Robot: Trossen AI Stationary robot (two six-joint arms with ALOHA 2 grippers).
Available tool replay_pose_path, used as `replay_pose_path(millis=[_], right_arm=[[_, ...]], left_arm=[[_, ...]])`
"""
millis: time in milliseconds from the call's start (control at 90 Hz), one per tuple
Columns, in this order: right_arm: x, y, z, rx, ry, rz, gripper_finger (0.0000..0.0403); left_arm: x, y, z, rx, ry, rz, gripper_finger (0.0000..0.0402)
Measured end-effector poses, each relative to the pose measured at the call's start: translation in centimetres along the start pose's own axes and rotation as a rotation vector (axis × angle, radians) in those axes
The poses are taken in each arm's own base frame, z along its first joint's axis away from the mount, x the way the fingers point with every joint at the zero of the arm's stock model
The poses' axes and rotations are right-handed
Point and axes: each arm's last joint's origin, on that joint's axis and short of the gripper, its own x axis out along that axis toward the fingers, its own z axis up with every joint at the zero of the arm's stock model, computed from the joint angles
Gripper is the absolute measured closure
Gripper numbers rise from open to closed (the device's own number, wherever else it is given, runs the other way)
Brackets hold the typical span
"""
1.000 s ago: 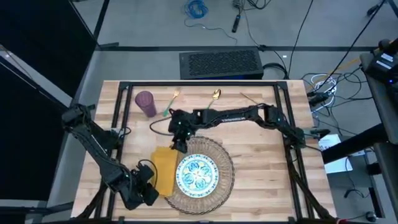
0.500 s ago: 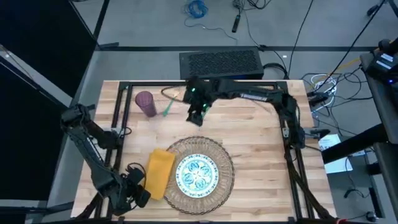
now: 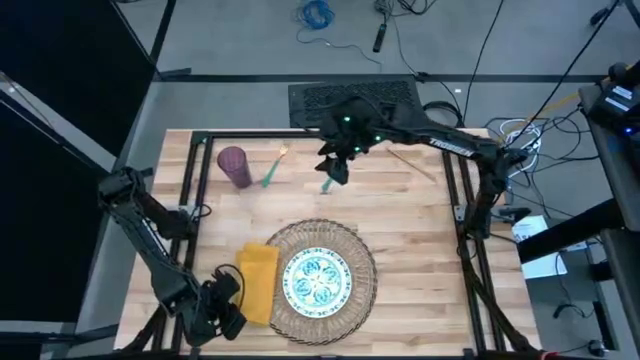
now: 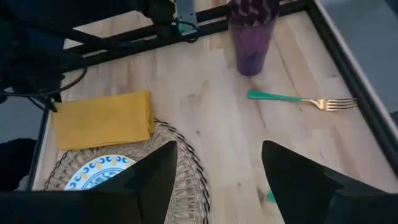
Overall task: Set table place
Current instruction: Move the folded yellow table napkin to the left of the white pattern plate on the brown placemat, then put the green fork on top of the yellow table napkin
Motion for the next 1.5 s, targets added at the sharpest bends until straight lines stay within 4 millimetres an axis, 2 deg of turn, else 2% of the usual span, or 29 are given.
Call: replay_pose_path(millis=[144, 267, 478, 600, 711, 800, 978, 1111, 1200, 1289, 1389, 1500], right_arm=[[-1.2, -0.1, -0.2, -0.004, 0.003, -0.012, 0.0183], [-1.6, -0.6, -0.3, 0.005, 0.013, -0.027, 0.0183], [-2.3, -1.8, -0.6, 0.032, 0.03, -0.067, 0.0183], [-2.8, -2.5, -1.0, 0.047, 0.059, -0.082, 0.0183], [-4.6, -3.3, -1.2, 0.072, 0.05, -0.111, 0.0183], [-7.0, -3.4, -1.5, 0.085, 0.022, -0.134, 0.0183], [-12.3, -2.5, -2.9, 0.116, -0.019, -0.16, 0.0183], [-15.2, -1.1, -4.3, 0.134, -0.004, -0.156, 0.0183], [-16.5, -0.3, -5.4, 0.143, 0.044, -0.15, 0.0183], [-17.8, 0.2, -6.5, 0.15, 0.077, -0.214, 0.0183], [-19.3, 0.7, -7.3, 0.153, 0.065, -0.313, 0.0183], [-21.1, 1.2, -8.1, 0.139, 0.027, -0.369, 0.0183]], left_arm=[[0.0, 0.0, 0.0, -0.03, 0.068, 0.018, 0.0277], [-0.1, 0.5, 0.2, -0.06, 0.191, 0.118, 0.0253], [-1.2, 0.8, 0.3, -0.064, 0.258, 0.129, 0.0246], [-2.3, 0.7, 1.4, -0.023, 0.157, 0.065, 0.0248], [-3.5, 0.9, 3.5, 0.027, 0.009, 0.025, 0.0248], [-4.9, 1.0, 5.8, 0.088, -0.11, -0.015, 0.0248], [-8.7, 0.3, 10.8, 0.275, -0.406, -0.099, 0.0248], [-11.0, -0.5, 14.9, 0.392, -0.607, -0.115, 0.0249], [-12.3, -0.6, 17.7, 0.413, -0.709, -0.078, 0.0249], [-13.2, 0.1, 20.2, 0.409, -0.774, 0.01, 0.0249], [-14.6, 2.0, 22.5, 0.372, -0.772, 0.182, 0.0249], [-16.5, 4.0, 24.1, 0.293, -0.739, 0.329, 0.0249]])
